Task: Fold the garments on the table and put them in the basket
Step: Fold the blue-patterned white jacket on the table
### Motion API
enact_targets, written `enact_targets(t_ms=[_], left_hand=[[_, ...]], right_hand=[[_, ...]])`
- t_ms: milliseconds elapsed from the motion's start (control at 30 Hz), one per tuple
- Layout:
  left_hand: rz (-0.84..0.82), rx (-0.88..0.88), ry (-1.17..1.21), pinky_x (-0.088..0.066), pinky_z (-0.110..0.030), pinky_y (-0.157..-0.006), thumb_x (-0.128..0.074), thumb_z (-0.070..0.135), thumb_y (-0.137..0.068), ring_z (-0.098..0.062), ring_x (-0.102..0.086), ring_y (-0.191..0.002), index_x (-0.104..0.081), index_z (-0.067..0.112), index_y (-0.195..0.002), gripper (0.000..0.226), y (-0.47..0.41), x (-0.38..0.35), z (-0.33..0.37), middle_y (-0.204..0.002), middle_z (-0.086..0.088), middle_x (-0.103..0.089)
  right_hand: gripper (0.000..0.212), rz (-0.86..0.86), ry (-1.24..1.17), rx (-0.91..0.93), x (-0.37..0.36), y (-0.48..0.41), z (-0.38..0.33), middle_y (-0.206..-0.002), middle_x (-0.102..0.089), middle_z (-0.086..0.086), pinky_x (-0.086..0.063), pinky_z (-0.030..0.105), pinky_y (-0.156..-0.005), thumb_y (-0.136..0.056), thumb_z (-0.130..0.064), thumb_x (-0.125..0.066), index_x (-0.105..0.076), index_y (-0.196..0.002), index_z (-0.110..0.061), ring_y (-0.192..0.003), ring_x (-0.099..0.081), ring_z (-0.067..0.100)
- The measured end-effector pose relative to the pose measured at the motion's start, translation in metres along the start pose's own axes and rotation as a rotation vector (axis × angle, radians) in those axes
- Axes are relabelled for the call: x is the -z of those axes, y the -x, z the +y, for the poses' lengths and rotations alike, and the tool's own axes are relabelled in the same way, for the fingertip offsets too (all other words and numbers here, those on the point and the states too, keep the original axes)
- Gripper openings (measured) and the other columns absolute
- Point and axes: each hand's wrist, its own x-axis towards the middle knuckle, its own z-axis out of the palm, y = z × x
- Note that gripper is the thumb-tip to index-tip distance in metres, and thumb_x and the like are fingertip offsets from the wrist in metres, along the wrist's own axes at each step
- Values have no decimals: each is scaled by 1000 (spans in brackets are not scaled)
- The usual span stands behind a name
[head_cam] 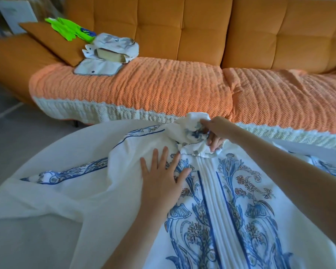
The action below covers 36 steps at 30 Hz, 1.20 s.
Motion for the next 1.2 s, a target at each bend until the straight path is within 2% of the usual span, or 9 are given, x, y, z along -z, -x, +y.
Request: enact_targets(t_ms=[100, 200, 267, 433, 800, 900, 1000, 1133, 1200], left_hand=[[12, 1, 16, 13, -53, -114, 4, 70, -83, -17, 22, -143, 1, 47, -146, 67, 1, 0, 0, -157, 8, 13], [10, 1, 25, 14, -52, -114, 4, 71, -82, -17, 22, -143, 0, 47, -146, 68, 1, 1, 0, -157, 8, 12], [10, 2, 12, 14, -52, -114, 5, 71, -82, -17, 21, -143, 1, 47, -146, 68, 0, 1, 0, -157, 8, 12], [15, 1, 4, 13, -52, -114, 4, 71, -83, -18, 20, -143, 1, 48, -145, 67, 0, 1, 0, -157, 8, 11], [-4, 1, -2, 12, -52, -114, 7, 68, -82, -18, 23, -142, 4, 45, -146, 67, 0, 0, 0, -156, 9, 15], [3, 12, -1, 10, -51, -115, -6, 57, -93, -17, 19, -144, -1, 38, -148, 59, 0, 1, 1, -157, 8, 11], [30, 10, 9, 6, -51, -115, -16, 35, -99, -17, 13, -145, -1, 29, -150, 54, 0, 2, 2, -158, 6, 5], [79, 4, 60, 7, -50, -116, -16, 30, -101, -18, 9, -146, -1, 28, -151, 52, 2, 3, 2, -159, 7, -1], [93, 2, 44, 6, -50, -116, -18, 26, -101, -18, 7, -146, -6, 25, -151, 51, 1, 1, 2, -159, 6, -4]], right_hand=[[44, 147, 131, -99, 2, -27, 2, -57, -62, 12, -49, 22, -51, -92, -38, -57, -51, -104, 4, -50, -55, 20], [105, 111, 193, -77, 0, -43, 5, -136, -40, 31, -49, 50, -90, -80, -28, -73, 6, -149, -24, -110, -54, 42], [89, 51, 316, -41, 2, -48, 6, -153, -6, 21, -30, 57, -107, -84, -29, -66, -6, -150, -32, -134, -24, 47], [34, 85, -175, 37, -1, -44, -1, -83, -56, 6, -46, 19, -51, -86, -14, -63, -55, -117, -3, -64, -52, 18], [33, 747, -149, 801, 16, 70, -17, -64, -42, -15, -34, 14, -57, -72, -47, -66, -47, -71, -20, -58, -39, 11], [62, 314, 175, 685, -25, 126, 29, -53, -51, -8, -35, 16, -50, -67, -80, -45, -57, -64, -19, -44, -43, 4], [51, 11, -96, 598, -18, 158, 50, -55, -62, -1, -38, 11, -50, -88, -56, -50, -66, -65, -14, -43, -53, 5], [29, 553, -291, 343, 11, 118, 68, -73, -66, -2, -51, 35, -61, -92, -38, -50, -64, -79, -17, -58, -57, 12], [37, 494, -197, 200, 5, 102, 75, -84, -65, -5, -50, 37, -66, -83, -55, -50, -63, -87, -21, -64, -58, 16]])
